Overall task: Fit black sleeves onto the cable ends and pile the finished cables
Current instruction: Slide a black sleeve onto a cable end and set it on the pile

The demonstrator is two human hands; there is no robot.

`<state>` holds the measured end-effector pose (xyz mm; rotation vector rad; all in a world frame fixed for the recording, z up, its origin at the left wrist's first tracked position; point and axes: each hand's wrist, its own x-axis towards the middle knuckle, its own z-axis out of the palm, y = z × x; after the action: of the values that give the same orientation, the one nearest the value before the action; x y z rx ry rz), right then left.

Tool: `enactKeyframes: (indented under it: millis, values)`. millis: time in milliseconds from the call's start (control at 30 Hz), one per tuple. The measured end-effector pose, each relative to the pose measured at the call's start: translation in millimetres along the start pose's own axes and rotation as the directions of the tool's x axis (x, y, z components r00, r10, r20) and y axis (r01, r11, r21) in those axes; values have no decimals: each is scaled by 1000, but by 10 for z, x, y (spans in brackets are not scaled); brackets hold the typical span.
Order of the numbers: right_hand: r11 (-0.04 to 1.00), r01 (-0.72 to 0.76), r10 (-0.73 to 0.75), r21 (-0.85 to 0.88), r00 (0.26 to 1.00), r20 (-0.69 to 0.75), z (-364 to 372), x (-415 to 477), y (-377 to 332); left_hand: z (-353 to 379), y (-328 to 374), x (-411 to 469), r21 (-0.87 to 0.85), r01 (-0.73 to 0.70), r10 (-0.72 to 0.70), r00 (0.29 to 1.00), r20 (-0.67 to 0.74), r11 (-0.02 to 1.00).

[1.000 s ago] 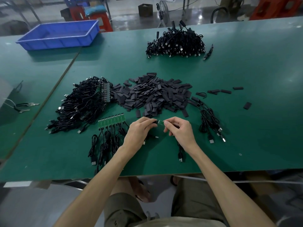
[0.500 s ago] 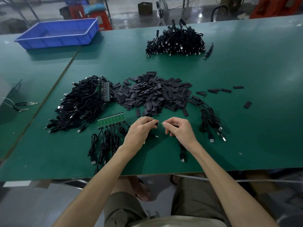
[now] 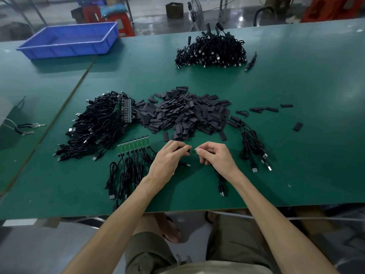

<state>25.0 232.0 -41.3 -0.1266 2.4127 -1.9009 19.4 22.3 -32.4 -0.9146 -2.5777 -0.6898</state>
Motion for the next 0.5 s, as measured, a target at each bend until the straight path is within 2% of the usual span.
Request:
enactKeyframes:
  millis: [300, 433, 500]
  values:
    - [999, 16, -19, -51, 999, -51, 64, -30, -8, -18, 29, 15, 4, -40, 40, 999, -17, 999]
    - [997, 23, -25, -80, 999, -30, 52, -31, -21, 20, 16, 22, 18, -67, 67, 998, -4, 998]
    - [995, 32, -35, -93, 999, -34, 55, -31, -23, 49, 2, 34, 11, -33, 33, 999, -9, 999]
